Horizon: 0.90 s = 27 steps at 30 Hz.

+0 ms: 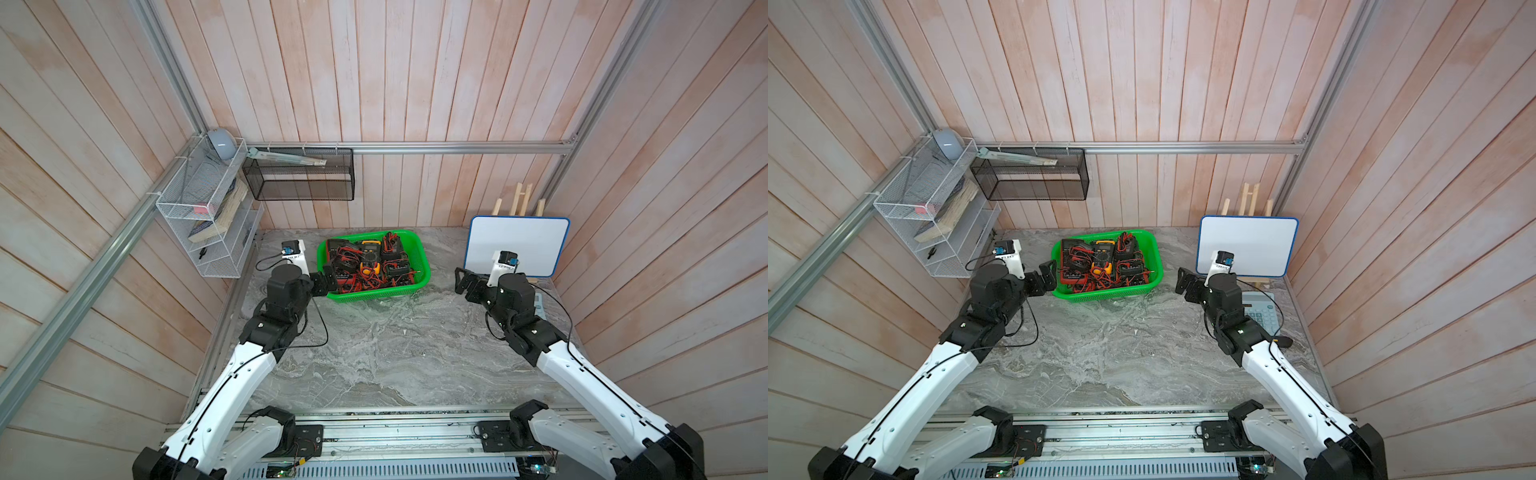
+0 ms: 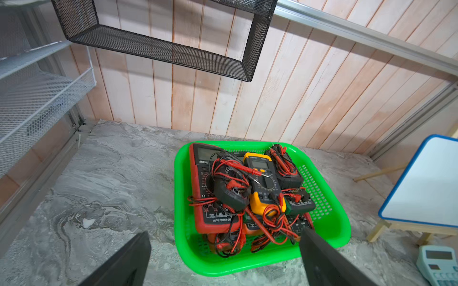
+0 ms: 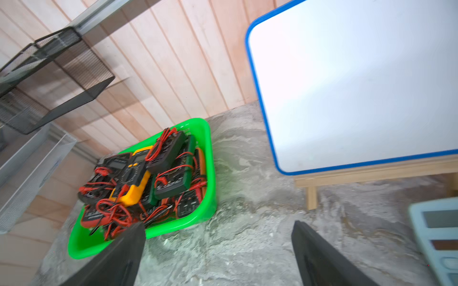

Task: Put the multimeter into the basket
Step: Reset both arms

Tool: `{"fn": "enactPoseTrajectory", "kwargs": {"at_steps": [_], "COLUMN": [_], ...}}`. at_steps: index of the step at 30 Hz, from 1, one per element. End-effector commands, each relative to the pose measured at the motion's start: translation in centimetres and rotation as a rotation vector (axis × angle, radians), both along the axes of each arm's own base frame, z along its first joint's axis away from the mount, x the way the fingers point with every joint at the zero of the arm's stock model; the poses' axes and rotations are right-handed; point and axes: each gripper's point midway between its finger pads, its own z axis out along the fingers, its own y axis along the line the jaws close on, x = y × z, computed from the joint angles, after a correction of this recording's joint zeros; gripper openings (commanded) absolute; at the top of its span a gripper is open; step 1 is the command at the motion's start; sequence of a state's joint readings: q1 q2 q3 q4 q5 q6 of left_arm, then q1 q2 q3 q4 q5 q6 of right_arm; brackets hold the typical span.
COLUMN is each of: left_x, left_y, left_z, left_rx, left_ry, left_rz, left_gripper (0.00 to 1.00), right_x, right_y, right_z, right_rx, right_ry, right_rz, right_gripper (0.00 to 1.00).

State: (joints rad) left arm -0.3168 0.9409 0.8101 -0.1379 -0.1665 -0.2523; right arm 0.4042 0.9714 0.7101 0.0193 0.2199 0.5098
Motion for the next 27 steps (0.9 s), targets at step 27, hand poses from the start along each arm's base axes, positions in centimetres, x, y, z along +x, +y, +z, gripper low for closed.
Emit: {"fn": "enactPoseTrajectory", "kwargs": {"at_steps": [27], "left_x": [0.6], "left_y": [10.6], "left_z": [-11.9], "left_rx": [0.133], "left_ry": [-0.206], "left_rz": [0.273], "left_gripper": [1.00], "right_x": [-1.0], "right_y": [-18.1], "right_z": [-9.4], "right_rx": [-0.390], "right_ry": [-0.103], "right_rz": [-0.554], "right_gripper": [0.99]}}
